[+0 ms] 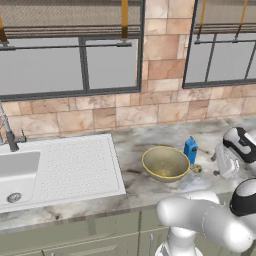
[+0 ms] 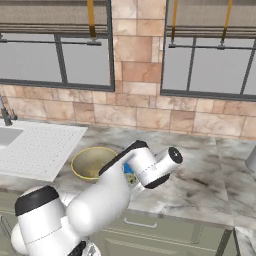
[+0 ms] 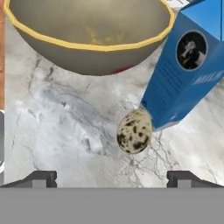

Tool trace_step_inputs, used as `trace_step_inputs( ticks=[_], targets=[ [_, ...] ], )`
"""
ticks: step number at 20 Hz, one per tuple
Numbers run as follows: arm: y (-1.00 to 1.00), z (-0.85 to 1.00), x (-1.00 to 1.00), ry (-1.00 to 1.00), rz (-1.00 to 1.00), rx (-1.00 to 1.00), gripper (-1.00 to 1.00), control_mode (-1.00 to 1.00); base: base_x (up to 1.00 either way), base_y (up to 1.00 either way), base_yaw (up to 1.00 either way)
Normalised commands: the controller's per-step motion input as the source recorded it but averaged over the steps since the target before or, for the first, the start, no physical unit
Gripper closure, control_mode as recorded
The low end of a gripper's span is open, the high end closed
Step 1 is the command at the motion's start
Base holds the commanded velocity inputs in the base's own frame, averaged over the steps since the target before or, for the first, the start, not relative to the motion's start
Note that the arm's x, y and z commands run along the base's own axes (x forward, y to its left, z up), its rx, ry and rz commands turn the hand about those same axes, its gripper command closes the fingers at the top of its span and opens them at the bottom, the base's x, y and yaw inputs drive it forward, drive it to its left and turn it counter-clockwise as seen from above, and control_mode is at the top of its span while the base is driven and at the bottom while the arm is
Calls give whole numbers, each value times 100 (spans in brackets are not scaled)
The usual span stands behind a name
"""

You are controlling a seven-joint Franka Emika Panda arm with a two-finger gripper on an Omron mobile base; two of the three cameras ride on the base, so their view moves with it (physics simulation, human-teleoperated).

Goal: Gather the eggs and milk located in the vicinity of the sink area and place them right next to the bowl.

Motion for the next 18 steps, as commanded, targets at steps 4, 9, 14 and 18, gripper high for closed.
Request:
trace_step_inputs(
  ticks=[4,9,14,18],
  targets=[
    [0,-10,17,1,0,4,-100,-100,0,0,0],
    [6,-15,9,0,0,0,-100,-100,0,0,0],
    [17,-20,10,2,0,0,-100,-100,0,0,0],
    [20,-17,6,1,0,0,-100,-100,0,0,0]
  ],
)
